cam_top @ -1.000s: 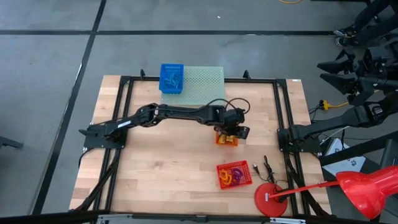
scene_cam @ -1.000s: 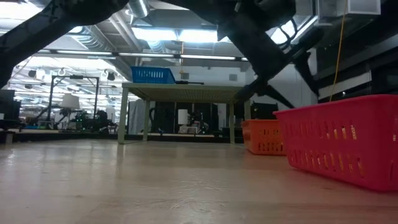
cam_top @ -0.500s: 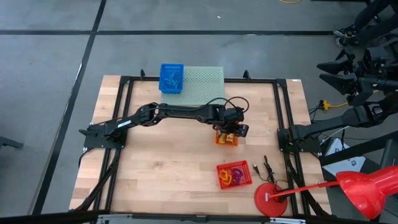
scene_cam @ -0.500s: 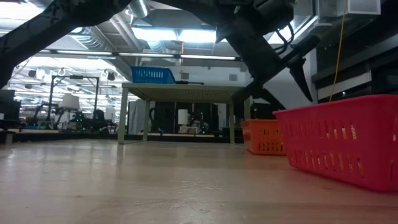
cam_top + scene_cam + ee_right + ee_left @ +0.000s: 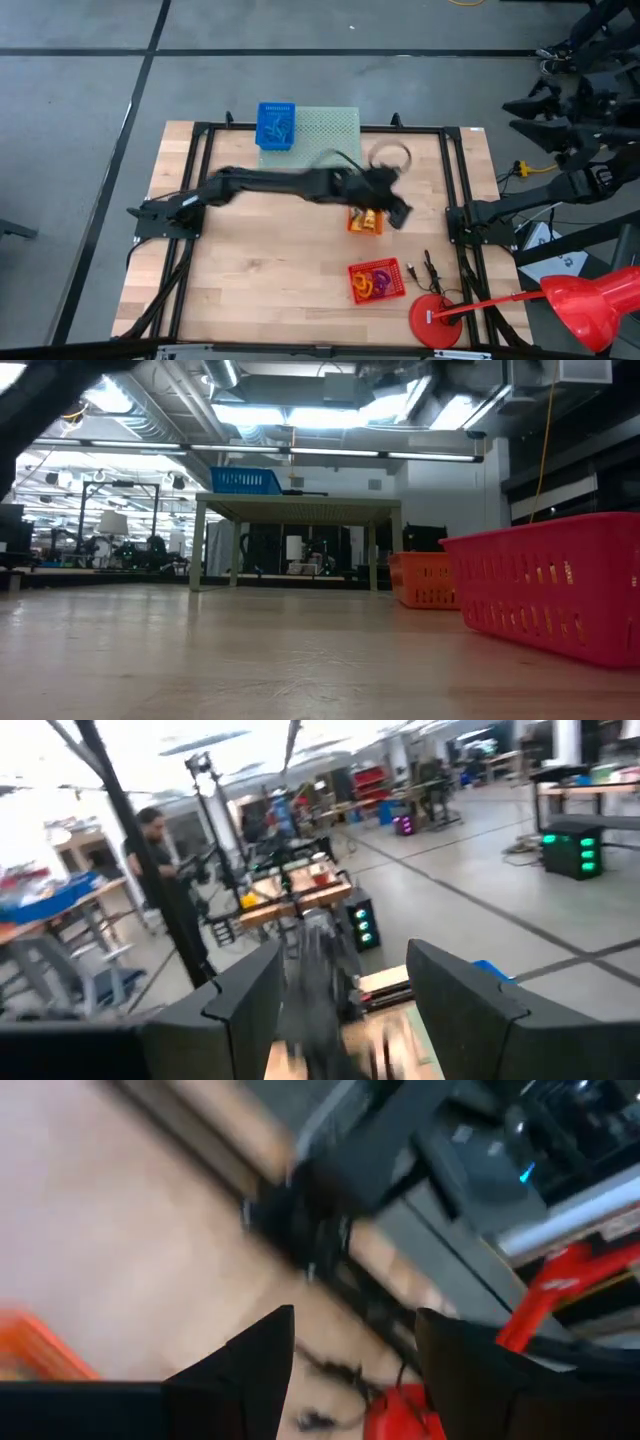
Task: Pick & Place Office Desk Supplies
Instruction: Put the orange bin with crayon boxes on the shelf
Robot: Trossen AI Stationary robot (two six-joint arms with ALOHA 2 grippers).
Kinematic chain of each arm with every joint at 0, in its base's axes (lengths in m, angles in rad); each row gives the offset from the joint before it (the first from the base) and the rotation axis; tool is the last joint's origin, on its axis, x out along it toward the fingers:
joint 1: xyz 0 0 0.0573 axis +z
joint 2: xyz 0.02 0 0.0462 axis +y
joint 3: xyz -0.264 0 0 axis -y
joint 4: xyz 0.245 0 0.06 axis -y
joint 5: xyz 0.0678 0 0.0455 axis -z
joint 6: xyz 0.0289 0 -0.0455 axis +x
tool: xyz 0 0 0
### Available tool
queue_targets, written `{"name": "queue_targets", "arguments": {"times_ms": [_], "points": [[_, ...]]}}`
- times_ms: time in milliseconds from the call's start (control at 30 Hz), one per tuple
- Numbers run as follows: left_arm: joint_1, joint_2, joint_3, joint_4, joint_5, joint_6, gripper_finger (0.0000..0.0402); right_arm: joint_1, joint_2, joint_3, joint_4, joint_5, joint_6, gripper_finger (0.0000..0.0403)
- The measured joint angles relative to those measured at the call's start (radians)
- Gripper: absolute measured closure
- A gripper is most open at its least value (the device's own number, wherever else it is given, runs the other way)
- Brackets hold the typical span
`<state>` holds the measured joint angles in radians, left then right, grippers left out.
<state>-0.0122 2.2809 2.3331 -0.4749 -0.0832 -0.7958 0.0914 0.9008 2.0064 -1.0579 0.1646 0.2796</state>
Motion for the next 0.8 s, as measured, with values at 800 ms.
{"name": "queue_targets", "arguments": {"times_ms": [800], "points": [[-0.350, -0.936, -0.069, -0.809, -0.812, 0.322, 0.0196, 0.023, 0.414, -0.603, 0.040, 0.165, 0.372, 0.0186]]}}
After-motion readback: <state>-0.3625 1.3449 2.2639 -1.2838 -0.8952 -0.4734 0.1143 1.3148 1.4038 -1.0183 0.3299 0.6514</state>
